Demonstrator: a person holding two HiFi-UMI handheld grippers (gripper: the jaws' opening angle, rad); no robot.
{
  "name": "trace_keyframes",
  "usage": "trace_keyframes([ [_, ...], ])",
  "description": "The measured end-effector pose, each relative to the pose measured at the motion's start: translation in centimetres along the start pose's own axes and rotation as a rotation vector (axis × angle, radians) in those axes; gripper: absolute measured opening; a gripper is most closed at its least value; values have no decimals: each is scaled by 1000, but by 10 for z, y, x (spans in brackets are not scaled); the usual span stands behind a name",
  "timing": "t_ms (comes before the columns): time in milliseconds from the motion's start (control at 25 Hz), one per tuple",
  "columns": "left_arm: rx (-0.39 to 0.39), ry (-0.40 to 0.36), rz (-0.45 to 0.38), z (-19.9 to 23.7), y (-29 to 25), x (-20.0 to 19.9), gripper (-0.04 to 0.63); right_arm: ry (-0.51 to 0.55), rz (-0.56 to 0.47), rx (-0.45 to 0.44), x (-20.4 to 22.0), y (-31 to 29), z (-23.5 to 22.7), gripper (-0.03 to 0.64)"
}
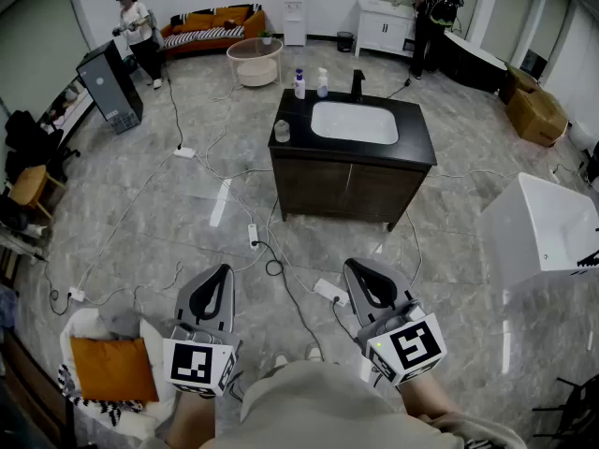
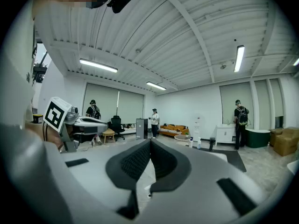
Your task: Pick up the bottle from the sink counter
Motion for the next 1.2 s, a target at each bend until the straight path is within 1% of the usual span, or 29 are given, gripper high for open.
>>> trace_keyframes([
  [280, -2, 3, 13, -2, -2, 1, 6, -16, -25, 18, -8, -2, -5, -4],
  [560, 20, -3, 15, -12, -14, -2, 6, -26, -11, 18, -2, -1, -13, -3],
  [920, 56, 17, 22, -36, -40, 2, 6, -12, 22, 8, 15, -7, -34, -3],
  [1200, 19, 9, 32, -43, -48, 9, 6, 4, 37, -9, 25, -11, -50, -4],
])
Point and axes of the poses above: the fingertips, and each gripper's own axes: y backward along the fingers, z to its left, x out of its underside, the point moved 1 cm from there along y, backward along the fingers, and after that the axes turned 13 degrees about x, right-handed, at the moved point
